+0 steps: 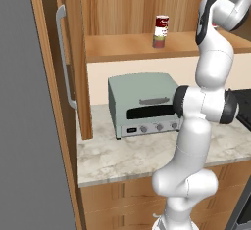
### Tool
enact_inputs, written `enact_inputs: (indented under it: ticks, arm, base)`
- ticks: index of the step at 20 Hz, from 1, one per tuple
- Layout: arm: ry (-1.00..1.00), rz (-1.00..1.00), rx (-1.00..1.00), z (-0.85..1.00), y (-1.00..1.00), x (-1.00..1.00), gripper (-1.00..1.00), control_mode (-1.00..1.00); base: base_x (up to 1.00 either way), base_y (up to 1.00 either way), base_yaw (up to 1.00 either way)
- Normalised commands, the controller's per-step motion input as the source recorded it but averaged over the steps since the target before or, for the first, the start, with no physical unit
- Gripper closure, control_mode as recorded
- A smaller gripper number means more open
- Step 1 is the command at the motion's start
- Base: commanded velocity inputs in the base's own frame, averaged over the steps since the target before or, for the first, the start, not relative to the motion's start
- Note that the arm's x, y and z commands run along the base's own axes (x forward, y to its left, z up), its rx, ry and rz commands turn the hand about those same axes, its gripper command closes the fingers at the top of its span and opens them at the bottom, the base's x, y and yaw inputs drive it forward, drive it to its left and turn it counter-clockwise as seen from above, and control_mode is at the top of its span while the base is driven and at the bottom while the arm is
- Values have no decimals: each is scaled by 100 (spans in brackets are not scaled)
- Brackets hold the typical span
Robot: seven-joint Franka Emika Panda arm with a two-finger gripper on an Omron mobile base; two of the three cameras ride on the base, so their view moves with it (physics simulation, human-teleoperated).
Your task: Stack two cans on top of the other two cans in the cabinet.
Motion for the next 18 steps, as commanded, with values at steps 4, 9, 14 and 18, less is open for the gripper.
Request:
enact_inputs:
  ticks: [4,9,14,18]
  arm:
    - [0,0,0,-14,0,0,100,-100]
    - [0,0,0,-13,0,0,-100,-100]
    - [0,0,0,-7,0,0,-100,-100]
    - [0,0,0,-3,0,0,-100,-100]
  base:
    - [0,0,0]
    - [0,0,0]
    - [0,0,0]
    - [0,0,0]
